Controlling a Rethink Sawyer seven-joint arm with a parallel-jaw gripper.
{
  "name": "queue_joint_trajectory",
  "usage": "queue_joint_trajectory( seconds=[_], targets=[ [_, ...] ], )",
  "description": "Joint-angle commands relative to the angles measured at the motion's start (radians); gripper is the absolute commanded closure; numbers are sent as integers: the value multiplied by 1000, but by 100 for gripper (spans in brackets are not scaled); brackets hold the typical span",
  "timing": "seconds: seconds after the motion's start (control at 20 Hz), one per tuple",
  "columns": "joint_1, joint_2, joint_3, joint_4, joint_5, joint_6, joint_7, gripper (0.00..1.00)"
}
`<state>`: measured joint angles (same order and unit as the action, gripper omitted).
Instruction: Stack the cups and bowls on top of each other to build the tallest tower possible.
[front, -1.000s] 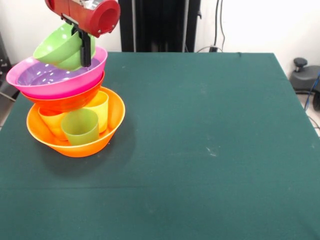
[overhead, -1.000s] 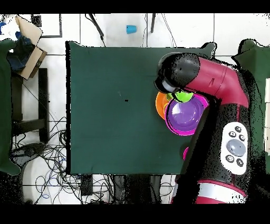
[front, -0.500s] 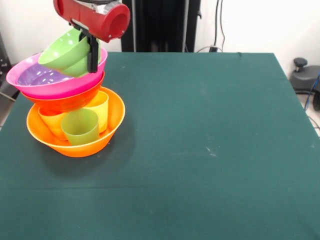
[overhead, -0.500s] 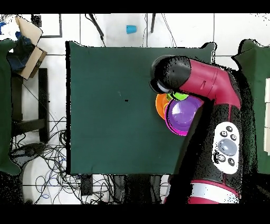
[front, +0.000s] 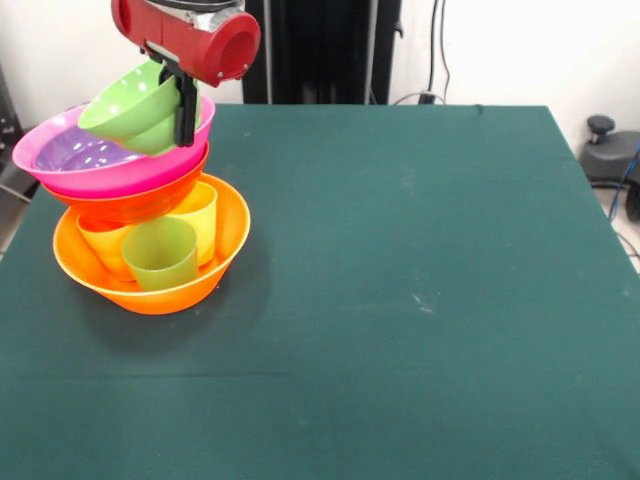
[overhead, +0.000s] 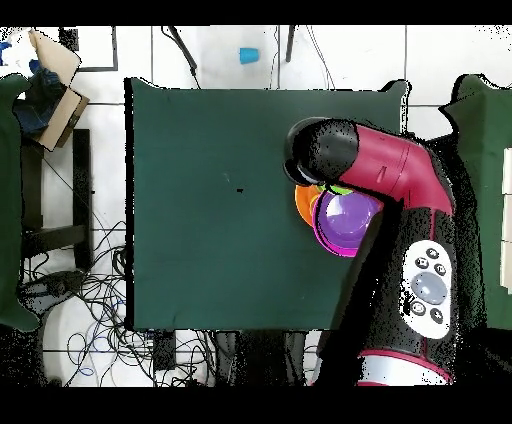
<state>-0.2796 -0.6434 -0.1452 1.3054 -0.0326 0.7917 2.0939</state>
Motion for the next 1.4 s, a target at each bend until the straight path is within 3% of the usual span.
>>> queue_joint_trajectory(
  seconds=[0.05,0.5,0.85,1.4],
  targets=[
    [28,6,15,96,-34,8,76,100],
    [27,-29,-7,135,-31,18,56,100],
    [1,-48,24,220,-9,-91,58,100],
    [19,-43,11,298,12,-231,141,100]
  ],
)
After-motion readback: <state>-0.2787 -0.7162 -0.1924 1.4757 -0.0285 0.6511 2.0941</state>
